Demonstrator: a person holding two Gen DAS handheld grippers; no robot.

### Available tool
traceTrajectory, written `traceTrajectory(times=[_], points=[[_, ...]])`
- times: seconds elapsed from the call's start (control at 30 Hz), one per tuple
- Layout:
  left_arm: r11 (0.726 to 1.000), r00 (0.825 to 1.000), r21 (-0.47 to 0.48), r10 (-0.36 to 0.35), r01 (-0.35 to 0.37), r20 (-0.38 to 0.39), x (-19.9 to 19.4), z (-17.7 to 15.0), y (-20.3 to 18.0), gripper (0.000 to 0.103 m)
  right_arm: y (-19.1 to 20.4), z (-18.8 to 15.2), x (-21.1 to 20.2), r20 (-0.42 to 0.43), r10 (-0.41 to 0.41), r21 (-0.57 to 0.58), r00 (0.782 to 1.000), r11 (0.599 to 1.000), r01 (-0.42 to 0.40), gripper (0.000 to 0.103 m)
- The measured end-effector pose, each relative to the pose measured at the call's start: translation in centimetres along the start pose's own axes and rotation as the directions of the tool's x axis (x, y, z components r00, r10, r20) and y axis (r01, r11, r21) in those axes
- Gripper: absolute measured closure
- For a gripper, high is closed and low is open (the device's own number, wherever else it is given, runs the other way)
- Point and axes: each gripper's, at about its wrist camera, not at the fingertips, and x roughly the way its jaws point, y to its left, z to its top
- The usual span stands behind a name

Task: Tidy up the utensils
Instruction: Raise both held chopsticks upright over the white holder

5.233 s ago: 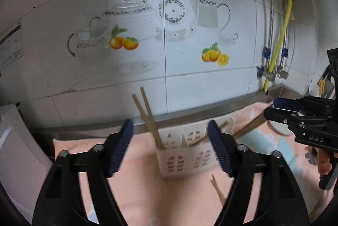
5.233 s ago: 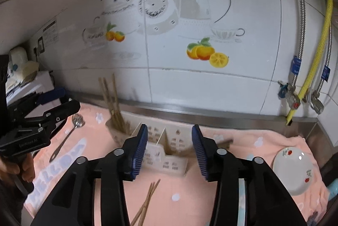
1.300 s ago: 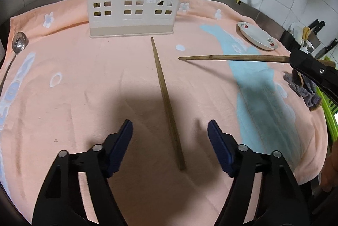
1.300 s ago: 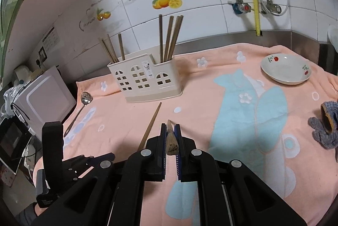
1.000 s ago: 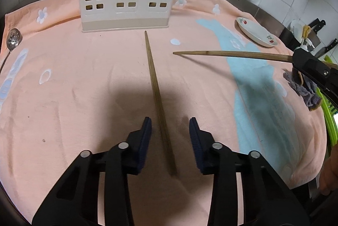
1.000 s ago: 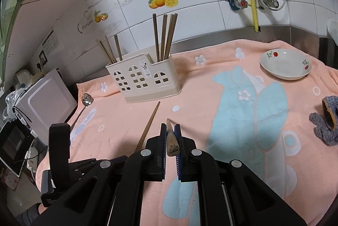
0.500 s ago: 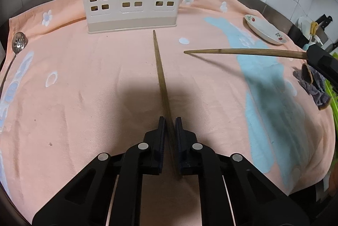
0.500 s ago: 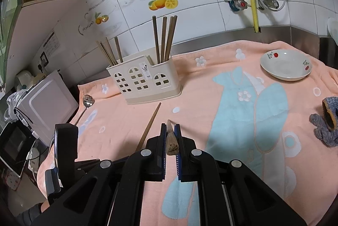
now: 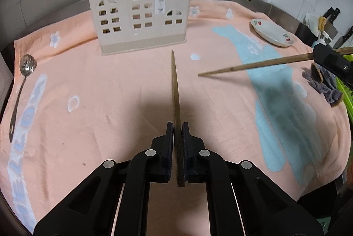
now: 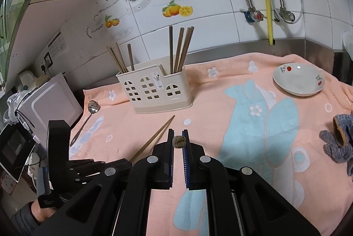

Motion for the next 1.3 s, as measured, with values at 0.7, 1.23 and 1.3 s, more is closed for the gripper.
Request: traceTrajectory(times=[0.7, 1.23, 1.3], points=[[0.996, 0.972, 0.079, -0.051, 0.034, 0.230, -8.4, 4.9, 0.6, 0.097, 3.5, 4.6, 0.1, 0.023, 0.042, -0.125, 0.999, 0.991, -0.039, 0.096], [0.993, 0.954, 0.120, -0.019, -0.018, 0.298, -10.7, 12.6, 3.9, 0.097, 5.8, 17.2, 1.8, 0.039, 0.056, -0.245, 0.998, 0.968, -0.045, 0.096], [0.992, 0.944, 0.122, -0.003, -0.040, 0.329, -11.6, 13.9, 4.3, 0.097, 5.8, 18.7, 2.3, 0.036, 0.046, -0.250, 0.998, 0.968, -0.035, 0.096]])
